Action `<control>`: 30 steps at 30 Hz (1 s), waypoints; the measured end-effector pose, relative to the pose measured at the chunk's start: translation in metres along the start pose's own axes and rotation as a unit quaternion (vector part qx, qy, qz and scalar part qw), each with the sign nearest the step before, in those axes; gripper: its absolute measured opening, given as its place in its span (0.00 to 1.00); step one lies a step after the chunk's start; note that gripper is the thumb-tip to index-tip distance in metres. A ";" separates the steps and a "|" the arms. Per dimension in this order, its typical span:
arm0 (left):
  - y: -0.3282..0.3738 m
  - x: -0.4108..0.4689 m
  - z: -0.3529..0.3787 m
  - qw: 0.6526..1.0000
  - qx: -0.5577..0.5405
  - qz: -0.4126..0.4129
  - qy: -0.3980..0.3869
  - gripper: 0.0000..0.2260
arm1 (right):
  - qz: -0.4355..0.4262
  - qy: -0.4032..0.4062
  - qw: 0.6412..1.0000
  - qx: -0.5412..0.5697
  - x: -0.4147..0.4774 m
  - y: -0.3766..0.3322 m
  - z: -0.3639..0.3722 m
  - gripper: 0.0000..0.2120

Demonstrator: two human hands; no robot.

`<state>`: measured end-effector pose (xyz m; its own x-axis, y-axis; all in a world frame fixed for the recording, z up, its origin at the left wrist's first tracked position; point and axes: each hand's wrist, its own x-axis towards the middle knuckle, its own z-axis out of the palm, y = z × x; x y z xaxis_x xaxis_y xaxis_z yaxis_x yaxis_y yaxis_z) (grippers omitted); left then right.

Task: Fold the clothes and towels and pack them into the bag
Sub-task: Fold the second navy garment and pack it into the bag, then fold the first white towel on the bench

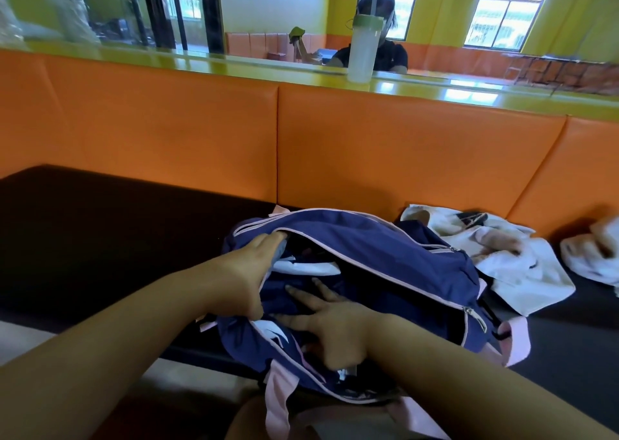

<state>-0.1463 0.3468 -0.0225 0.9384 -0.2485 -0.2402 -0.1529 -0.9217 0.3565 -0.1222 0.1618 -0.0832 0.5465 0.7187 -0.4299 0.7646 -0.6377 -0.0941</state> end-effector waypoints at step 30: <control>0.185 0.053 0.064 0.921 0.086 0.298 0.236 0.06 | 0.164 0.393 0.904 -0.029 -0.252 0.142 0.035 0.10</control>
<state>-0.1449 0.1442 -0.0273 0.6954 -0.6064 0.3856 -0.6935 -0.7069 0.1393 -0.1635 -0.1192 -0.0199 0.8030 0.4838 0.3479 0.5223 -0.8525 -0.0199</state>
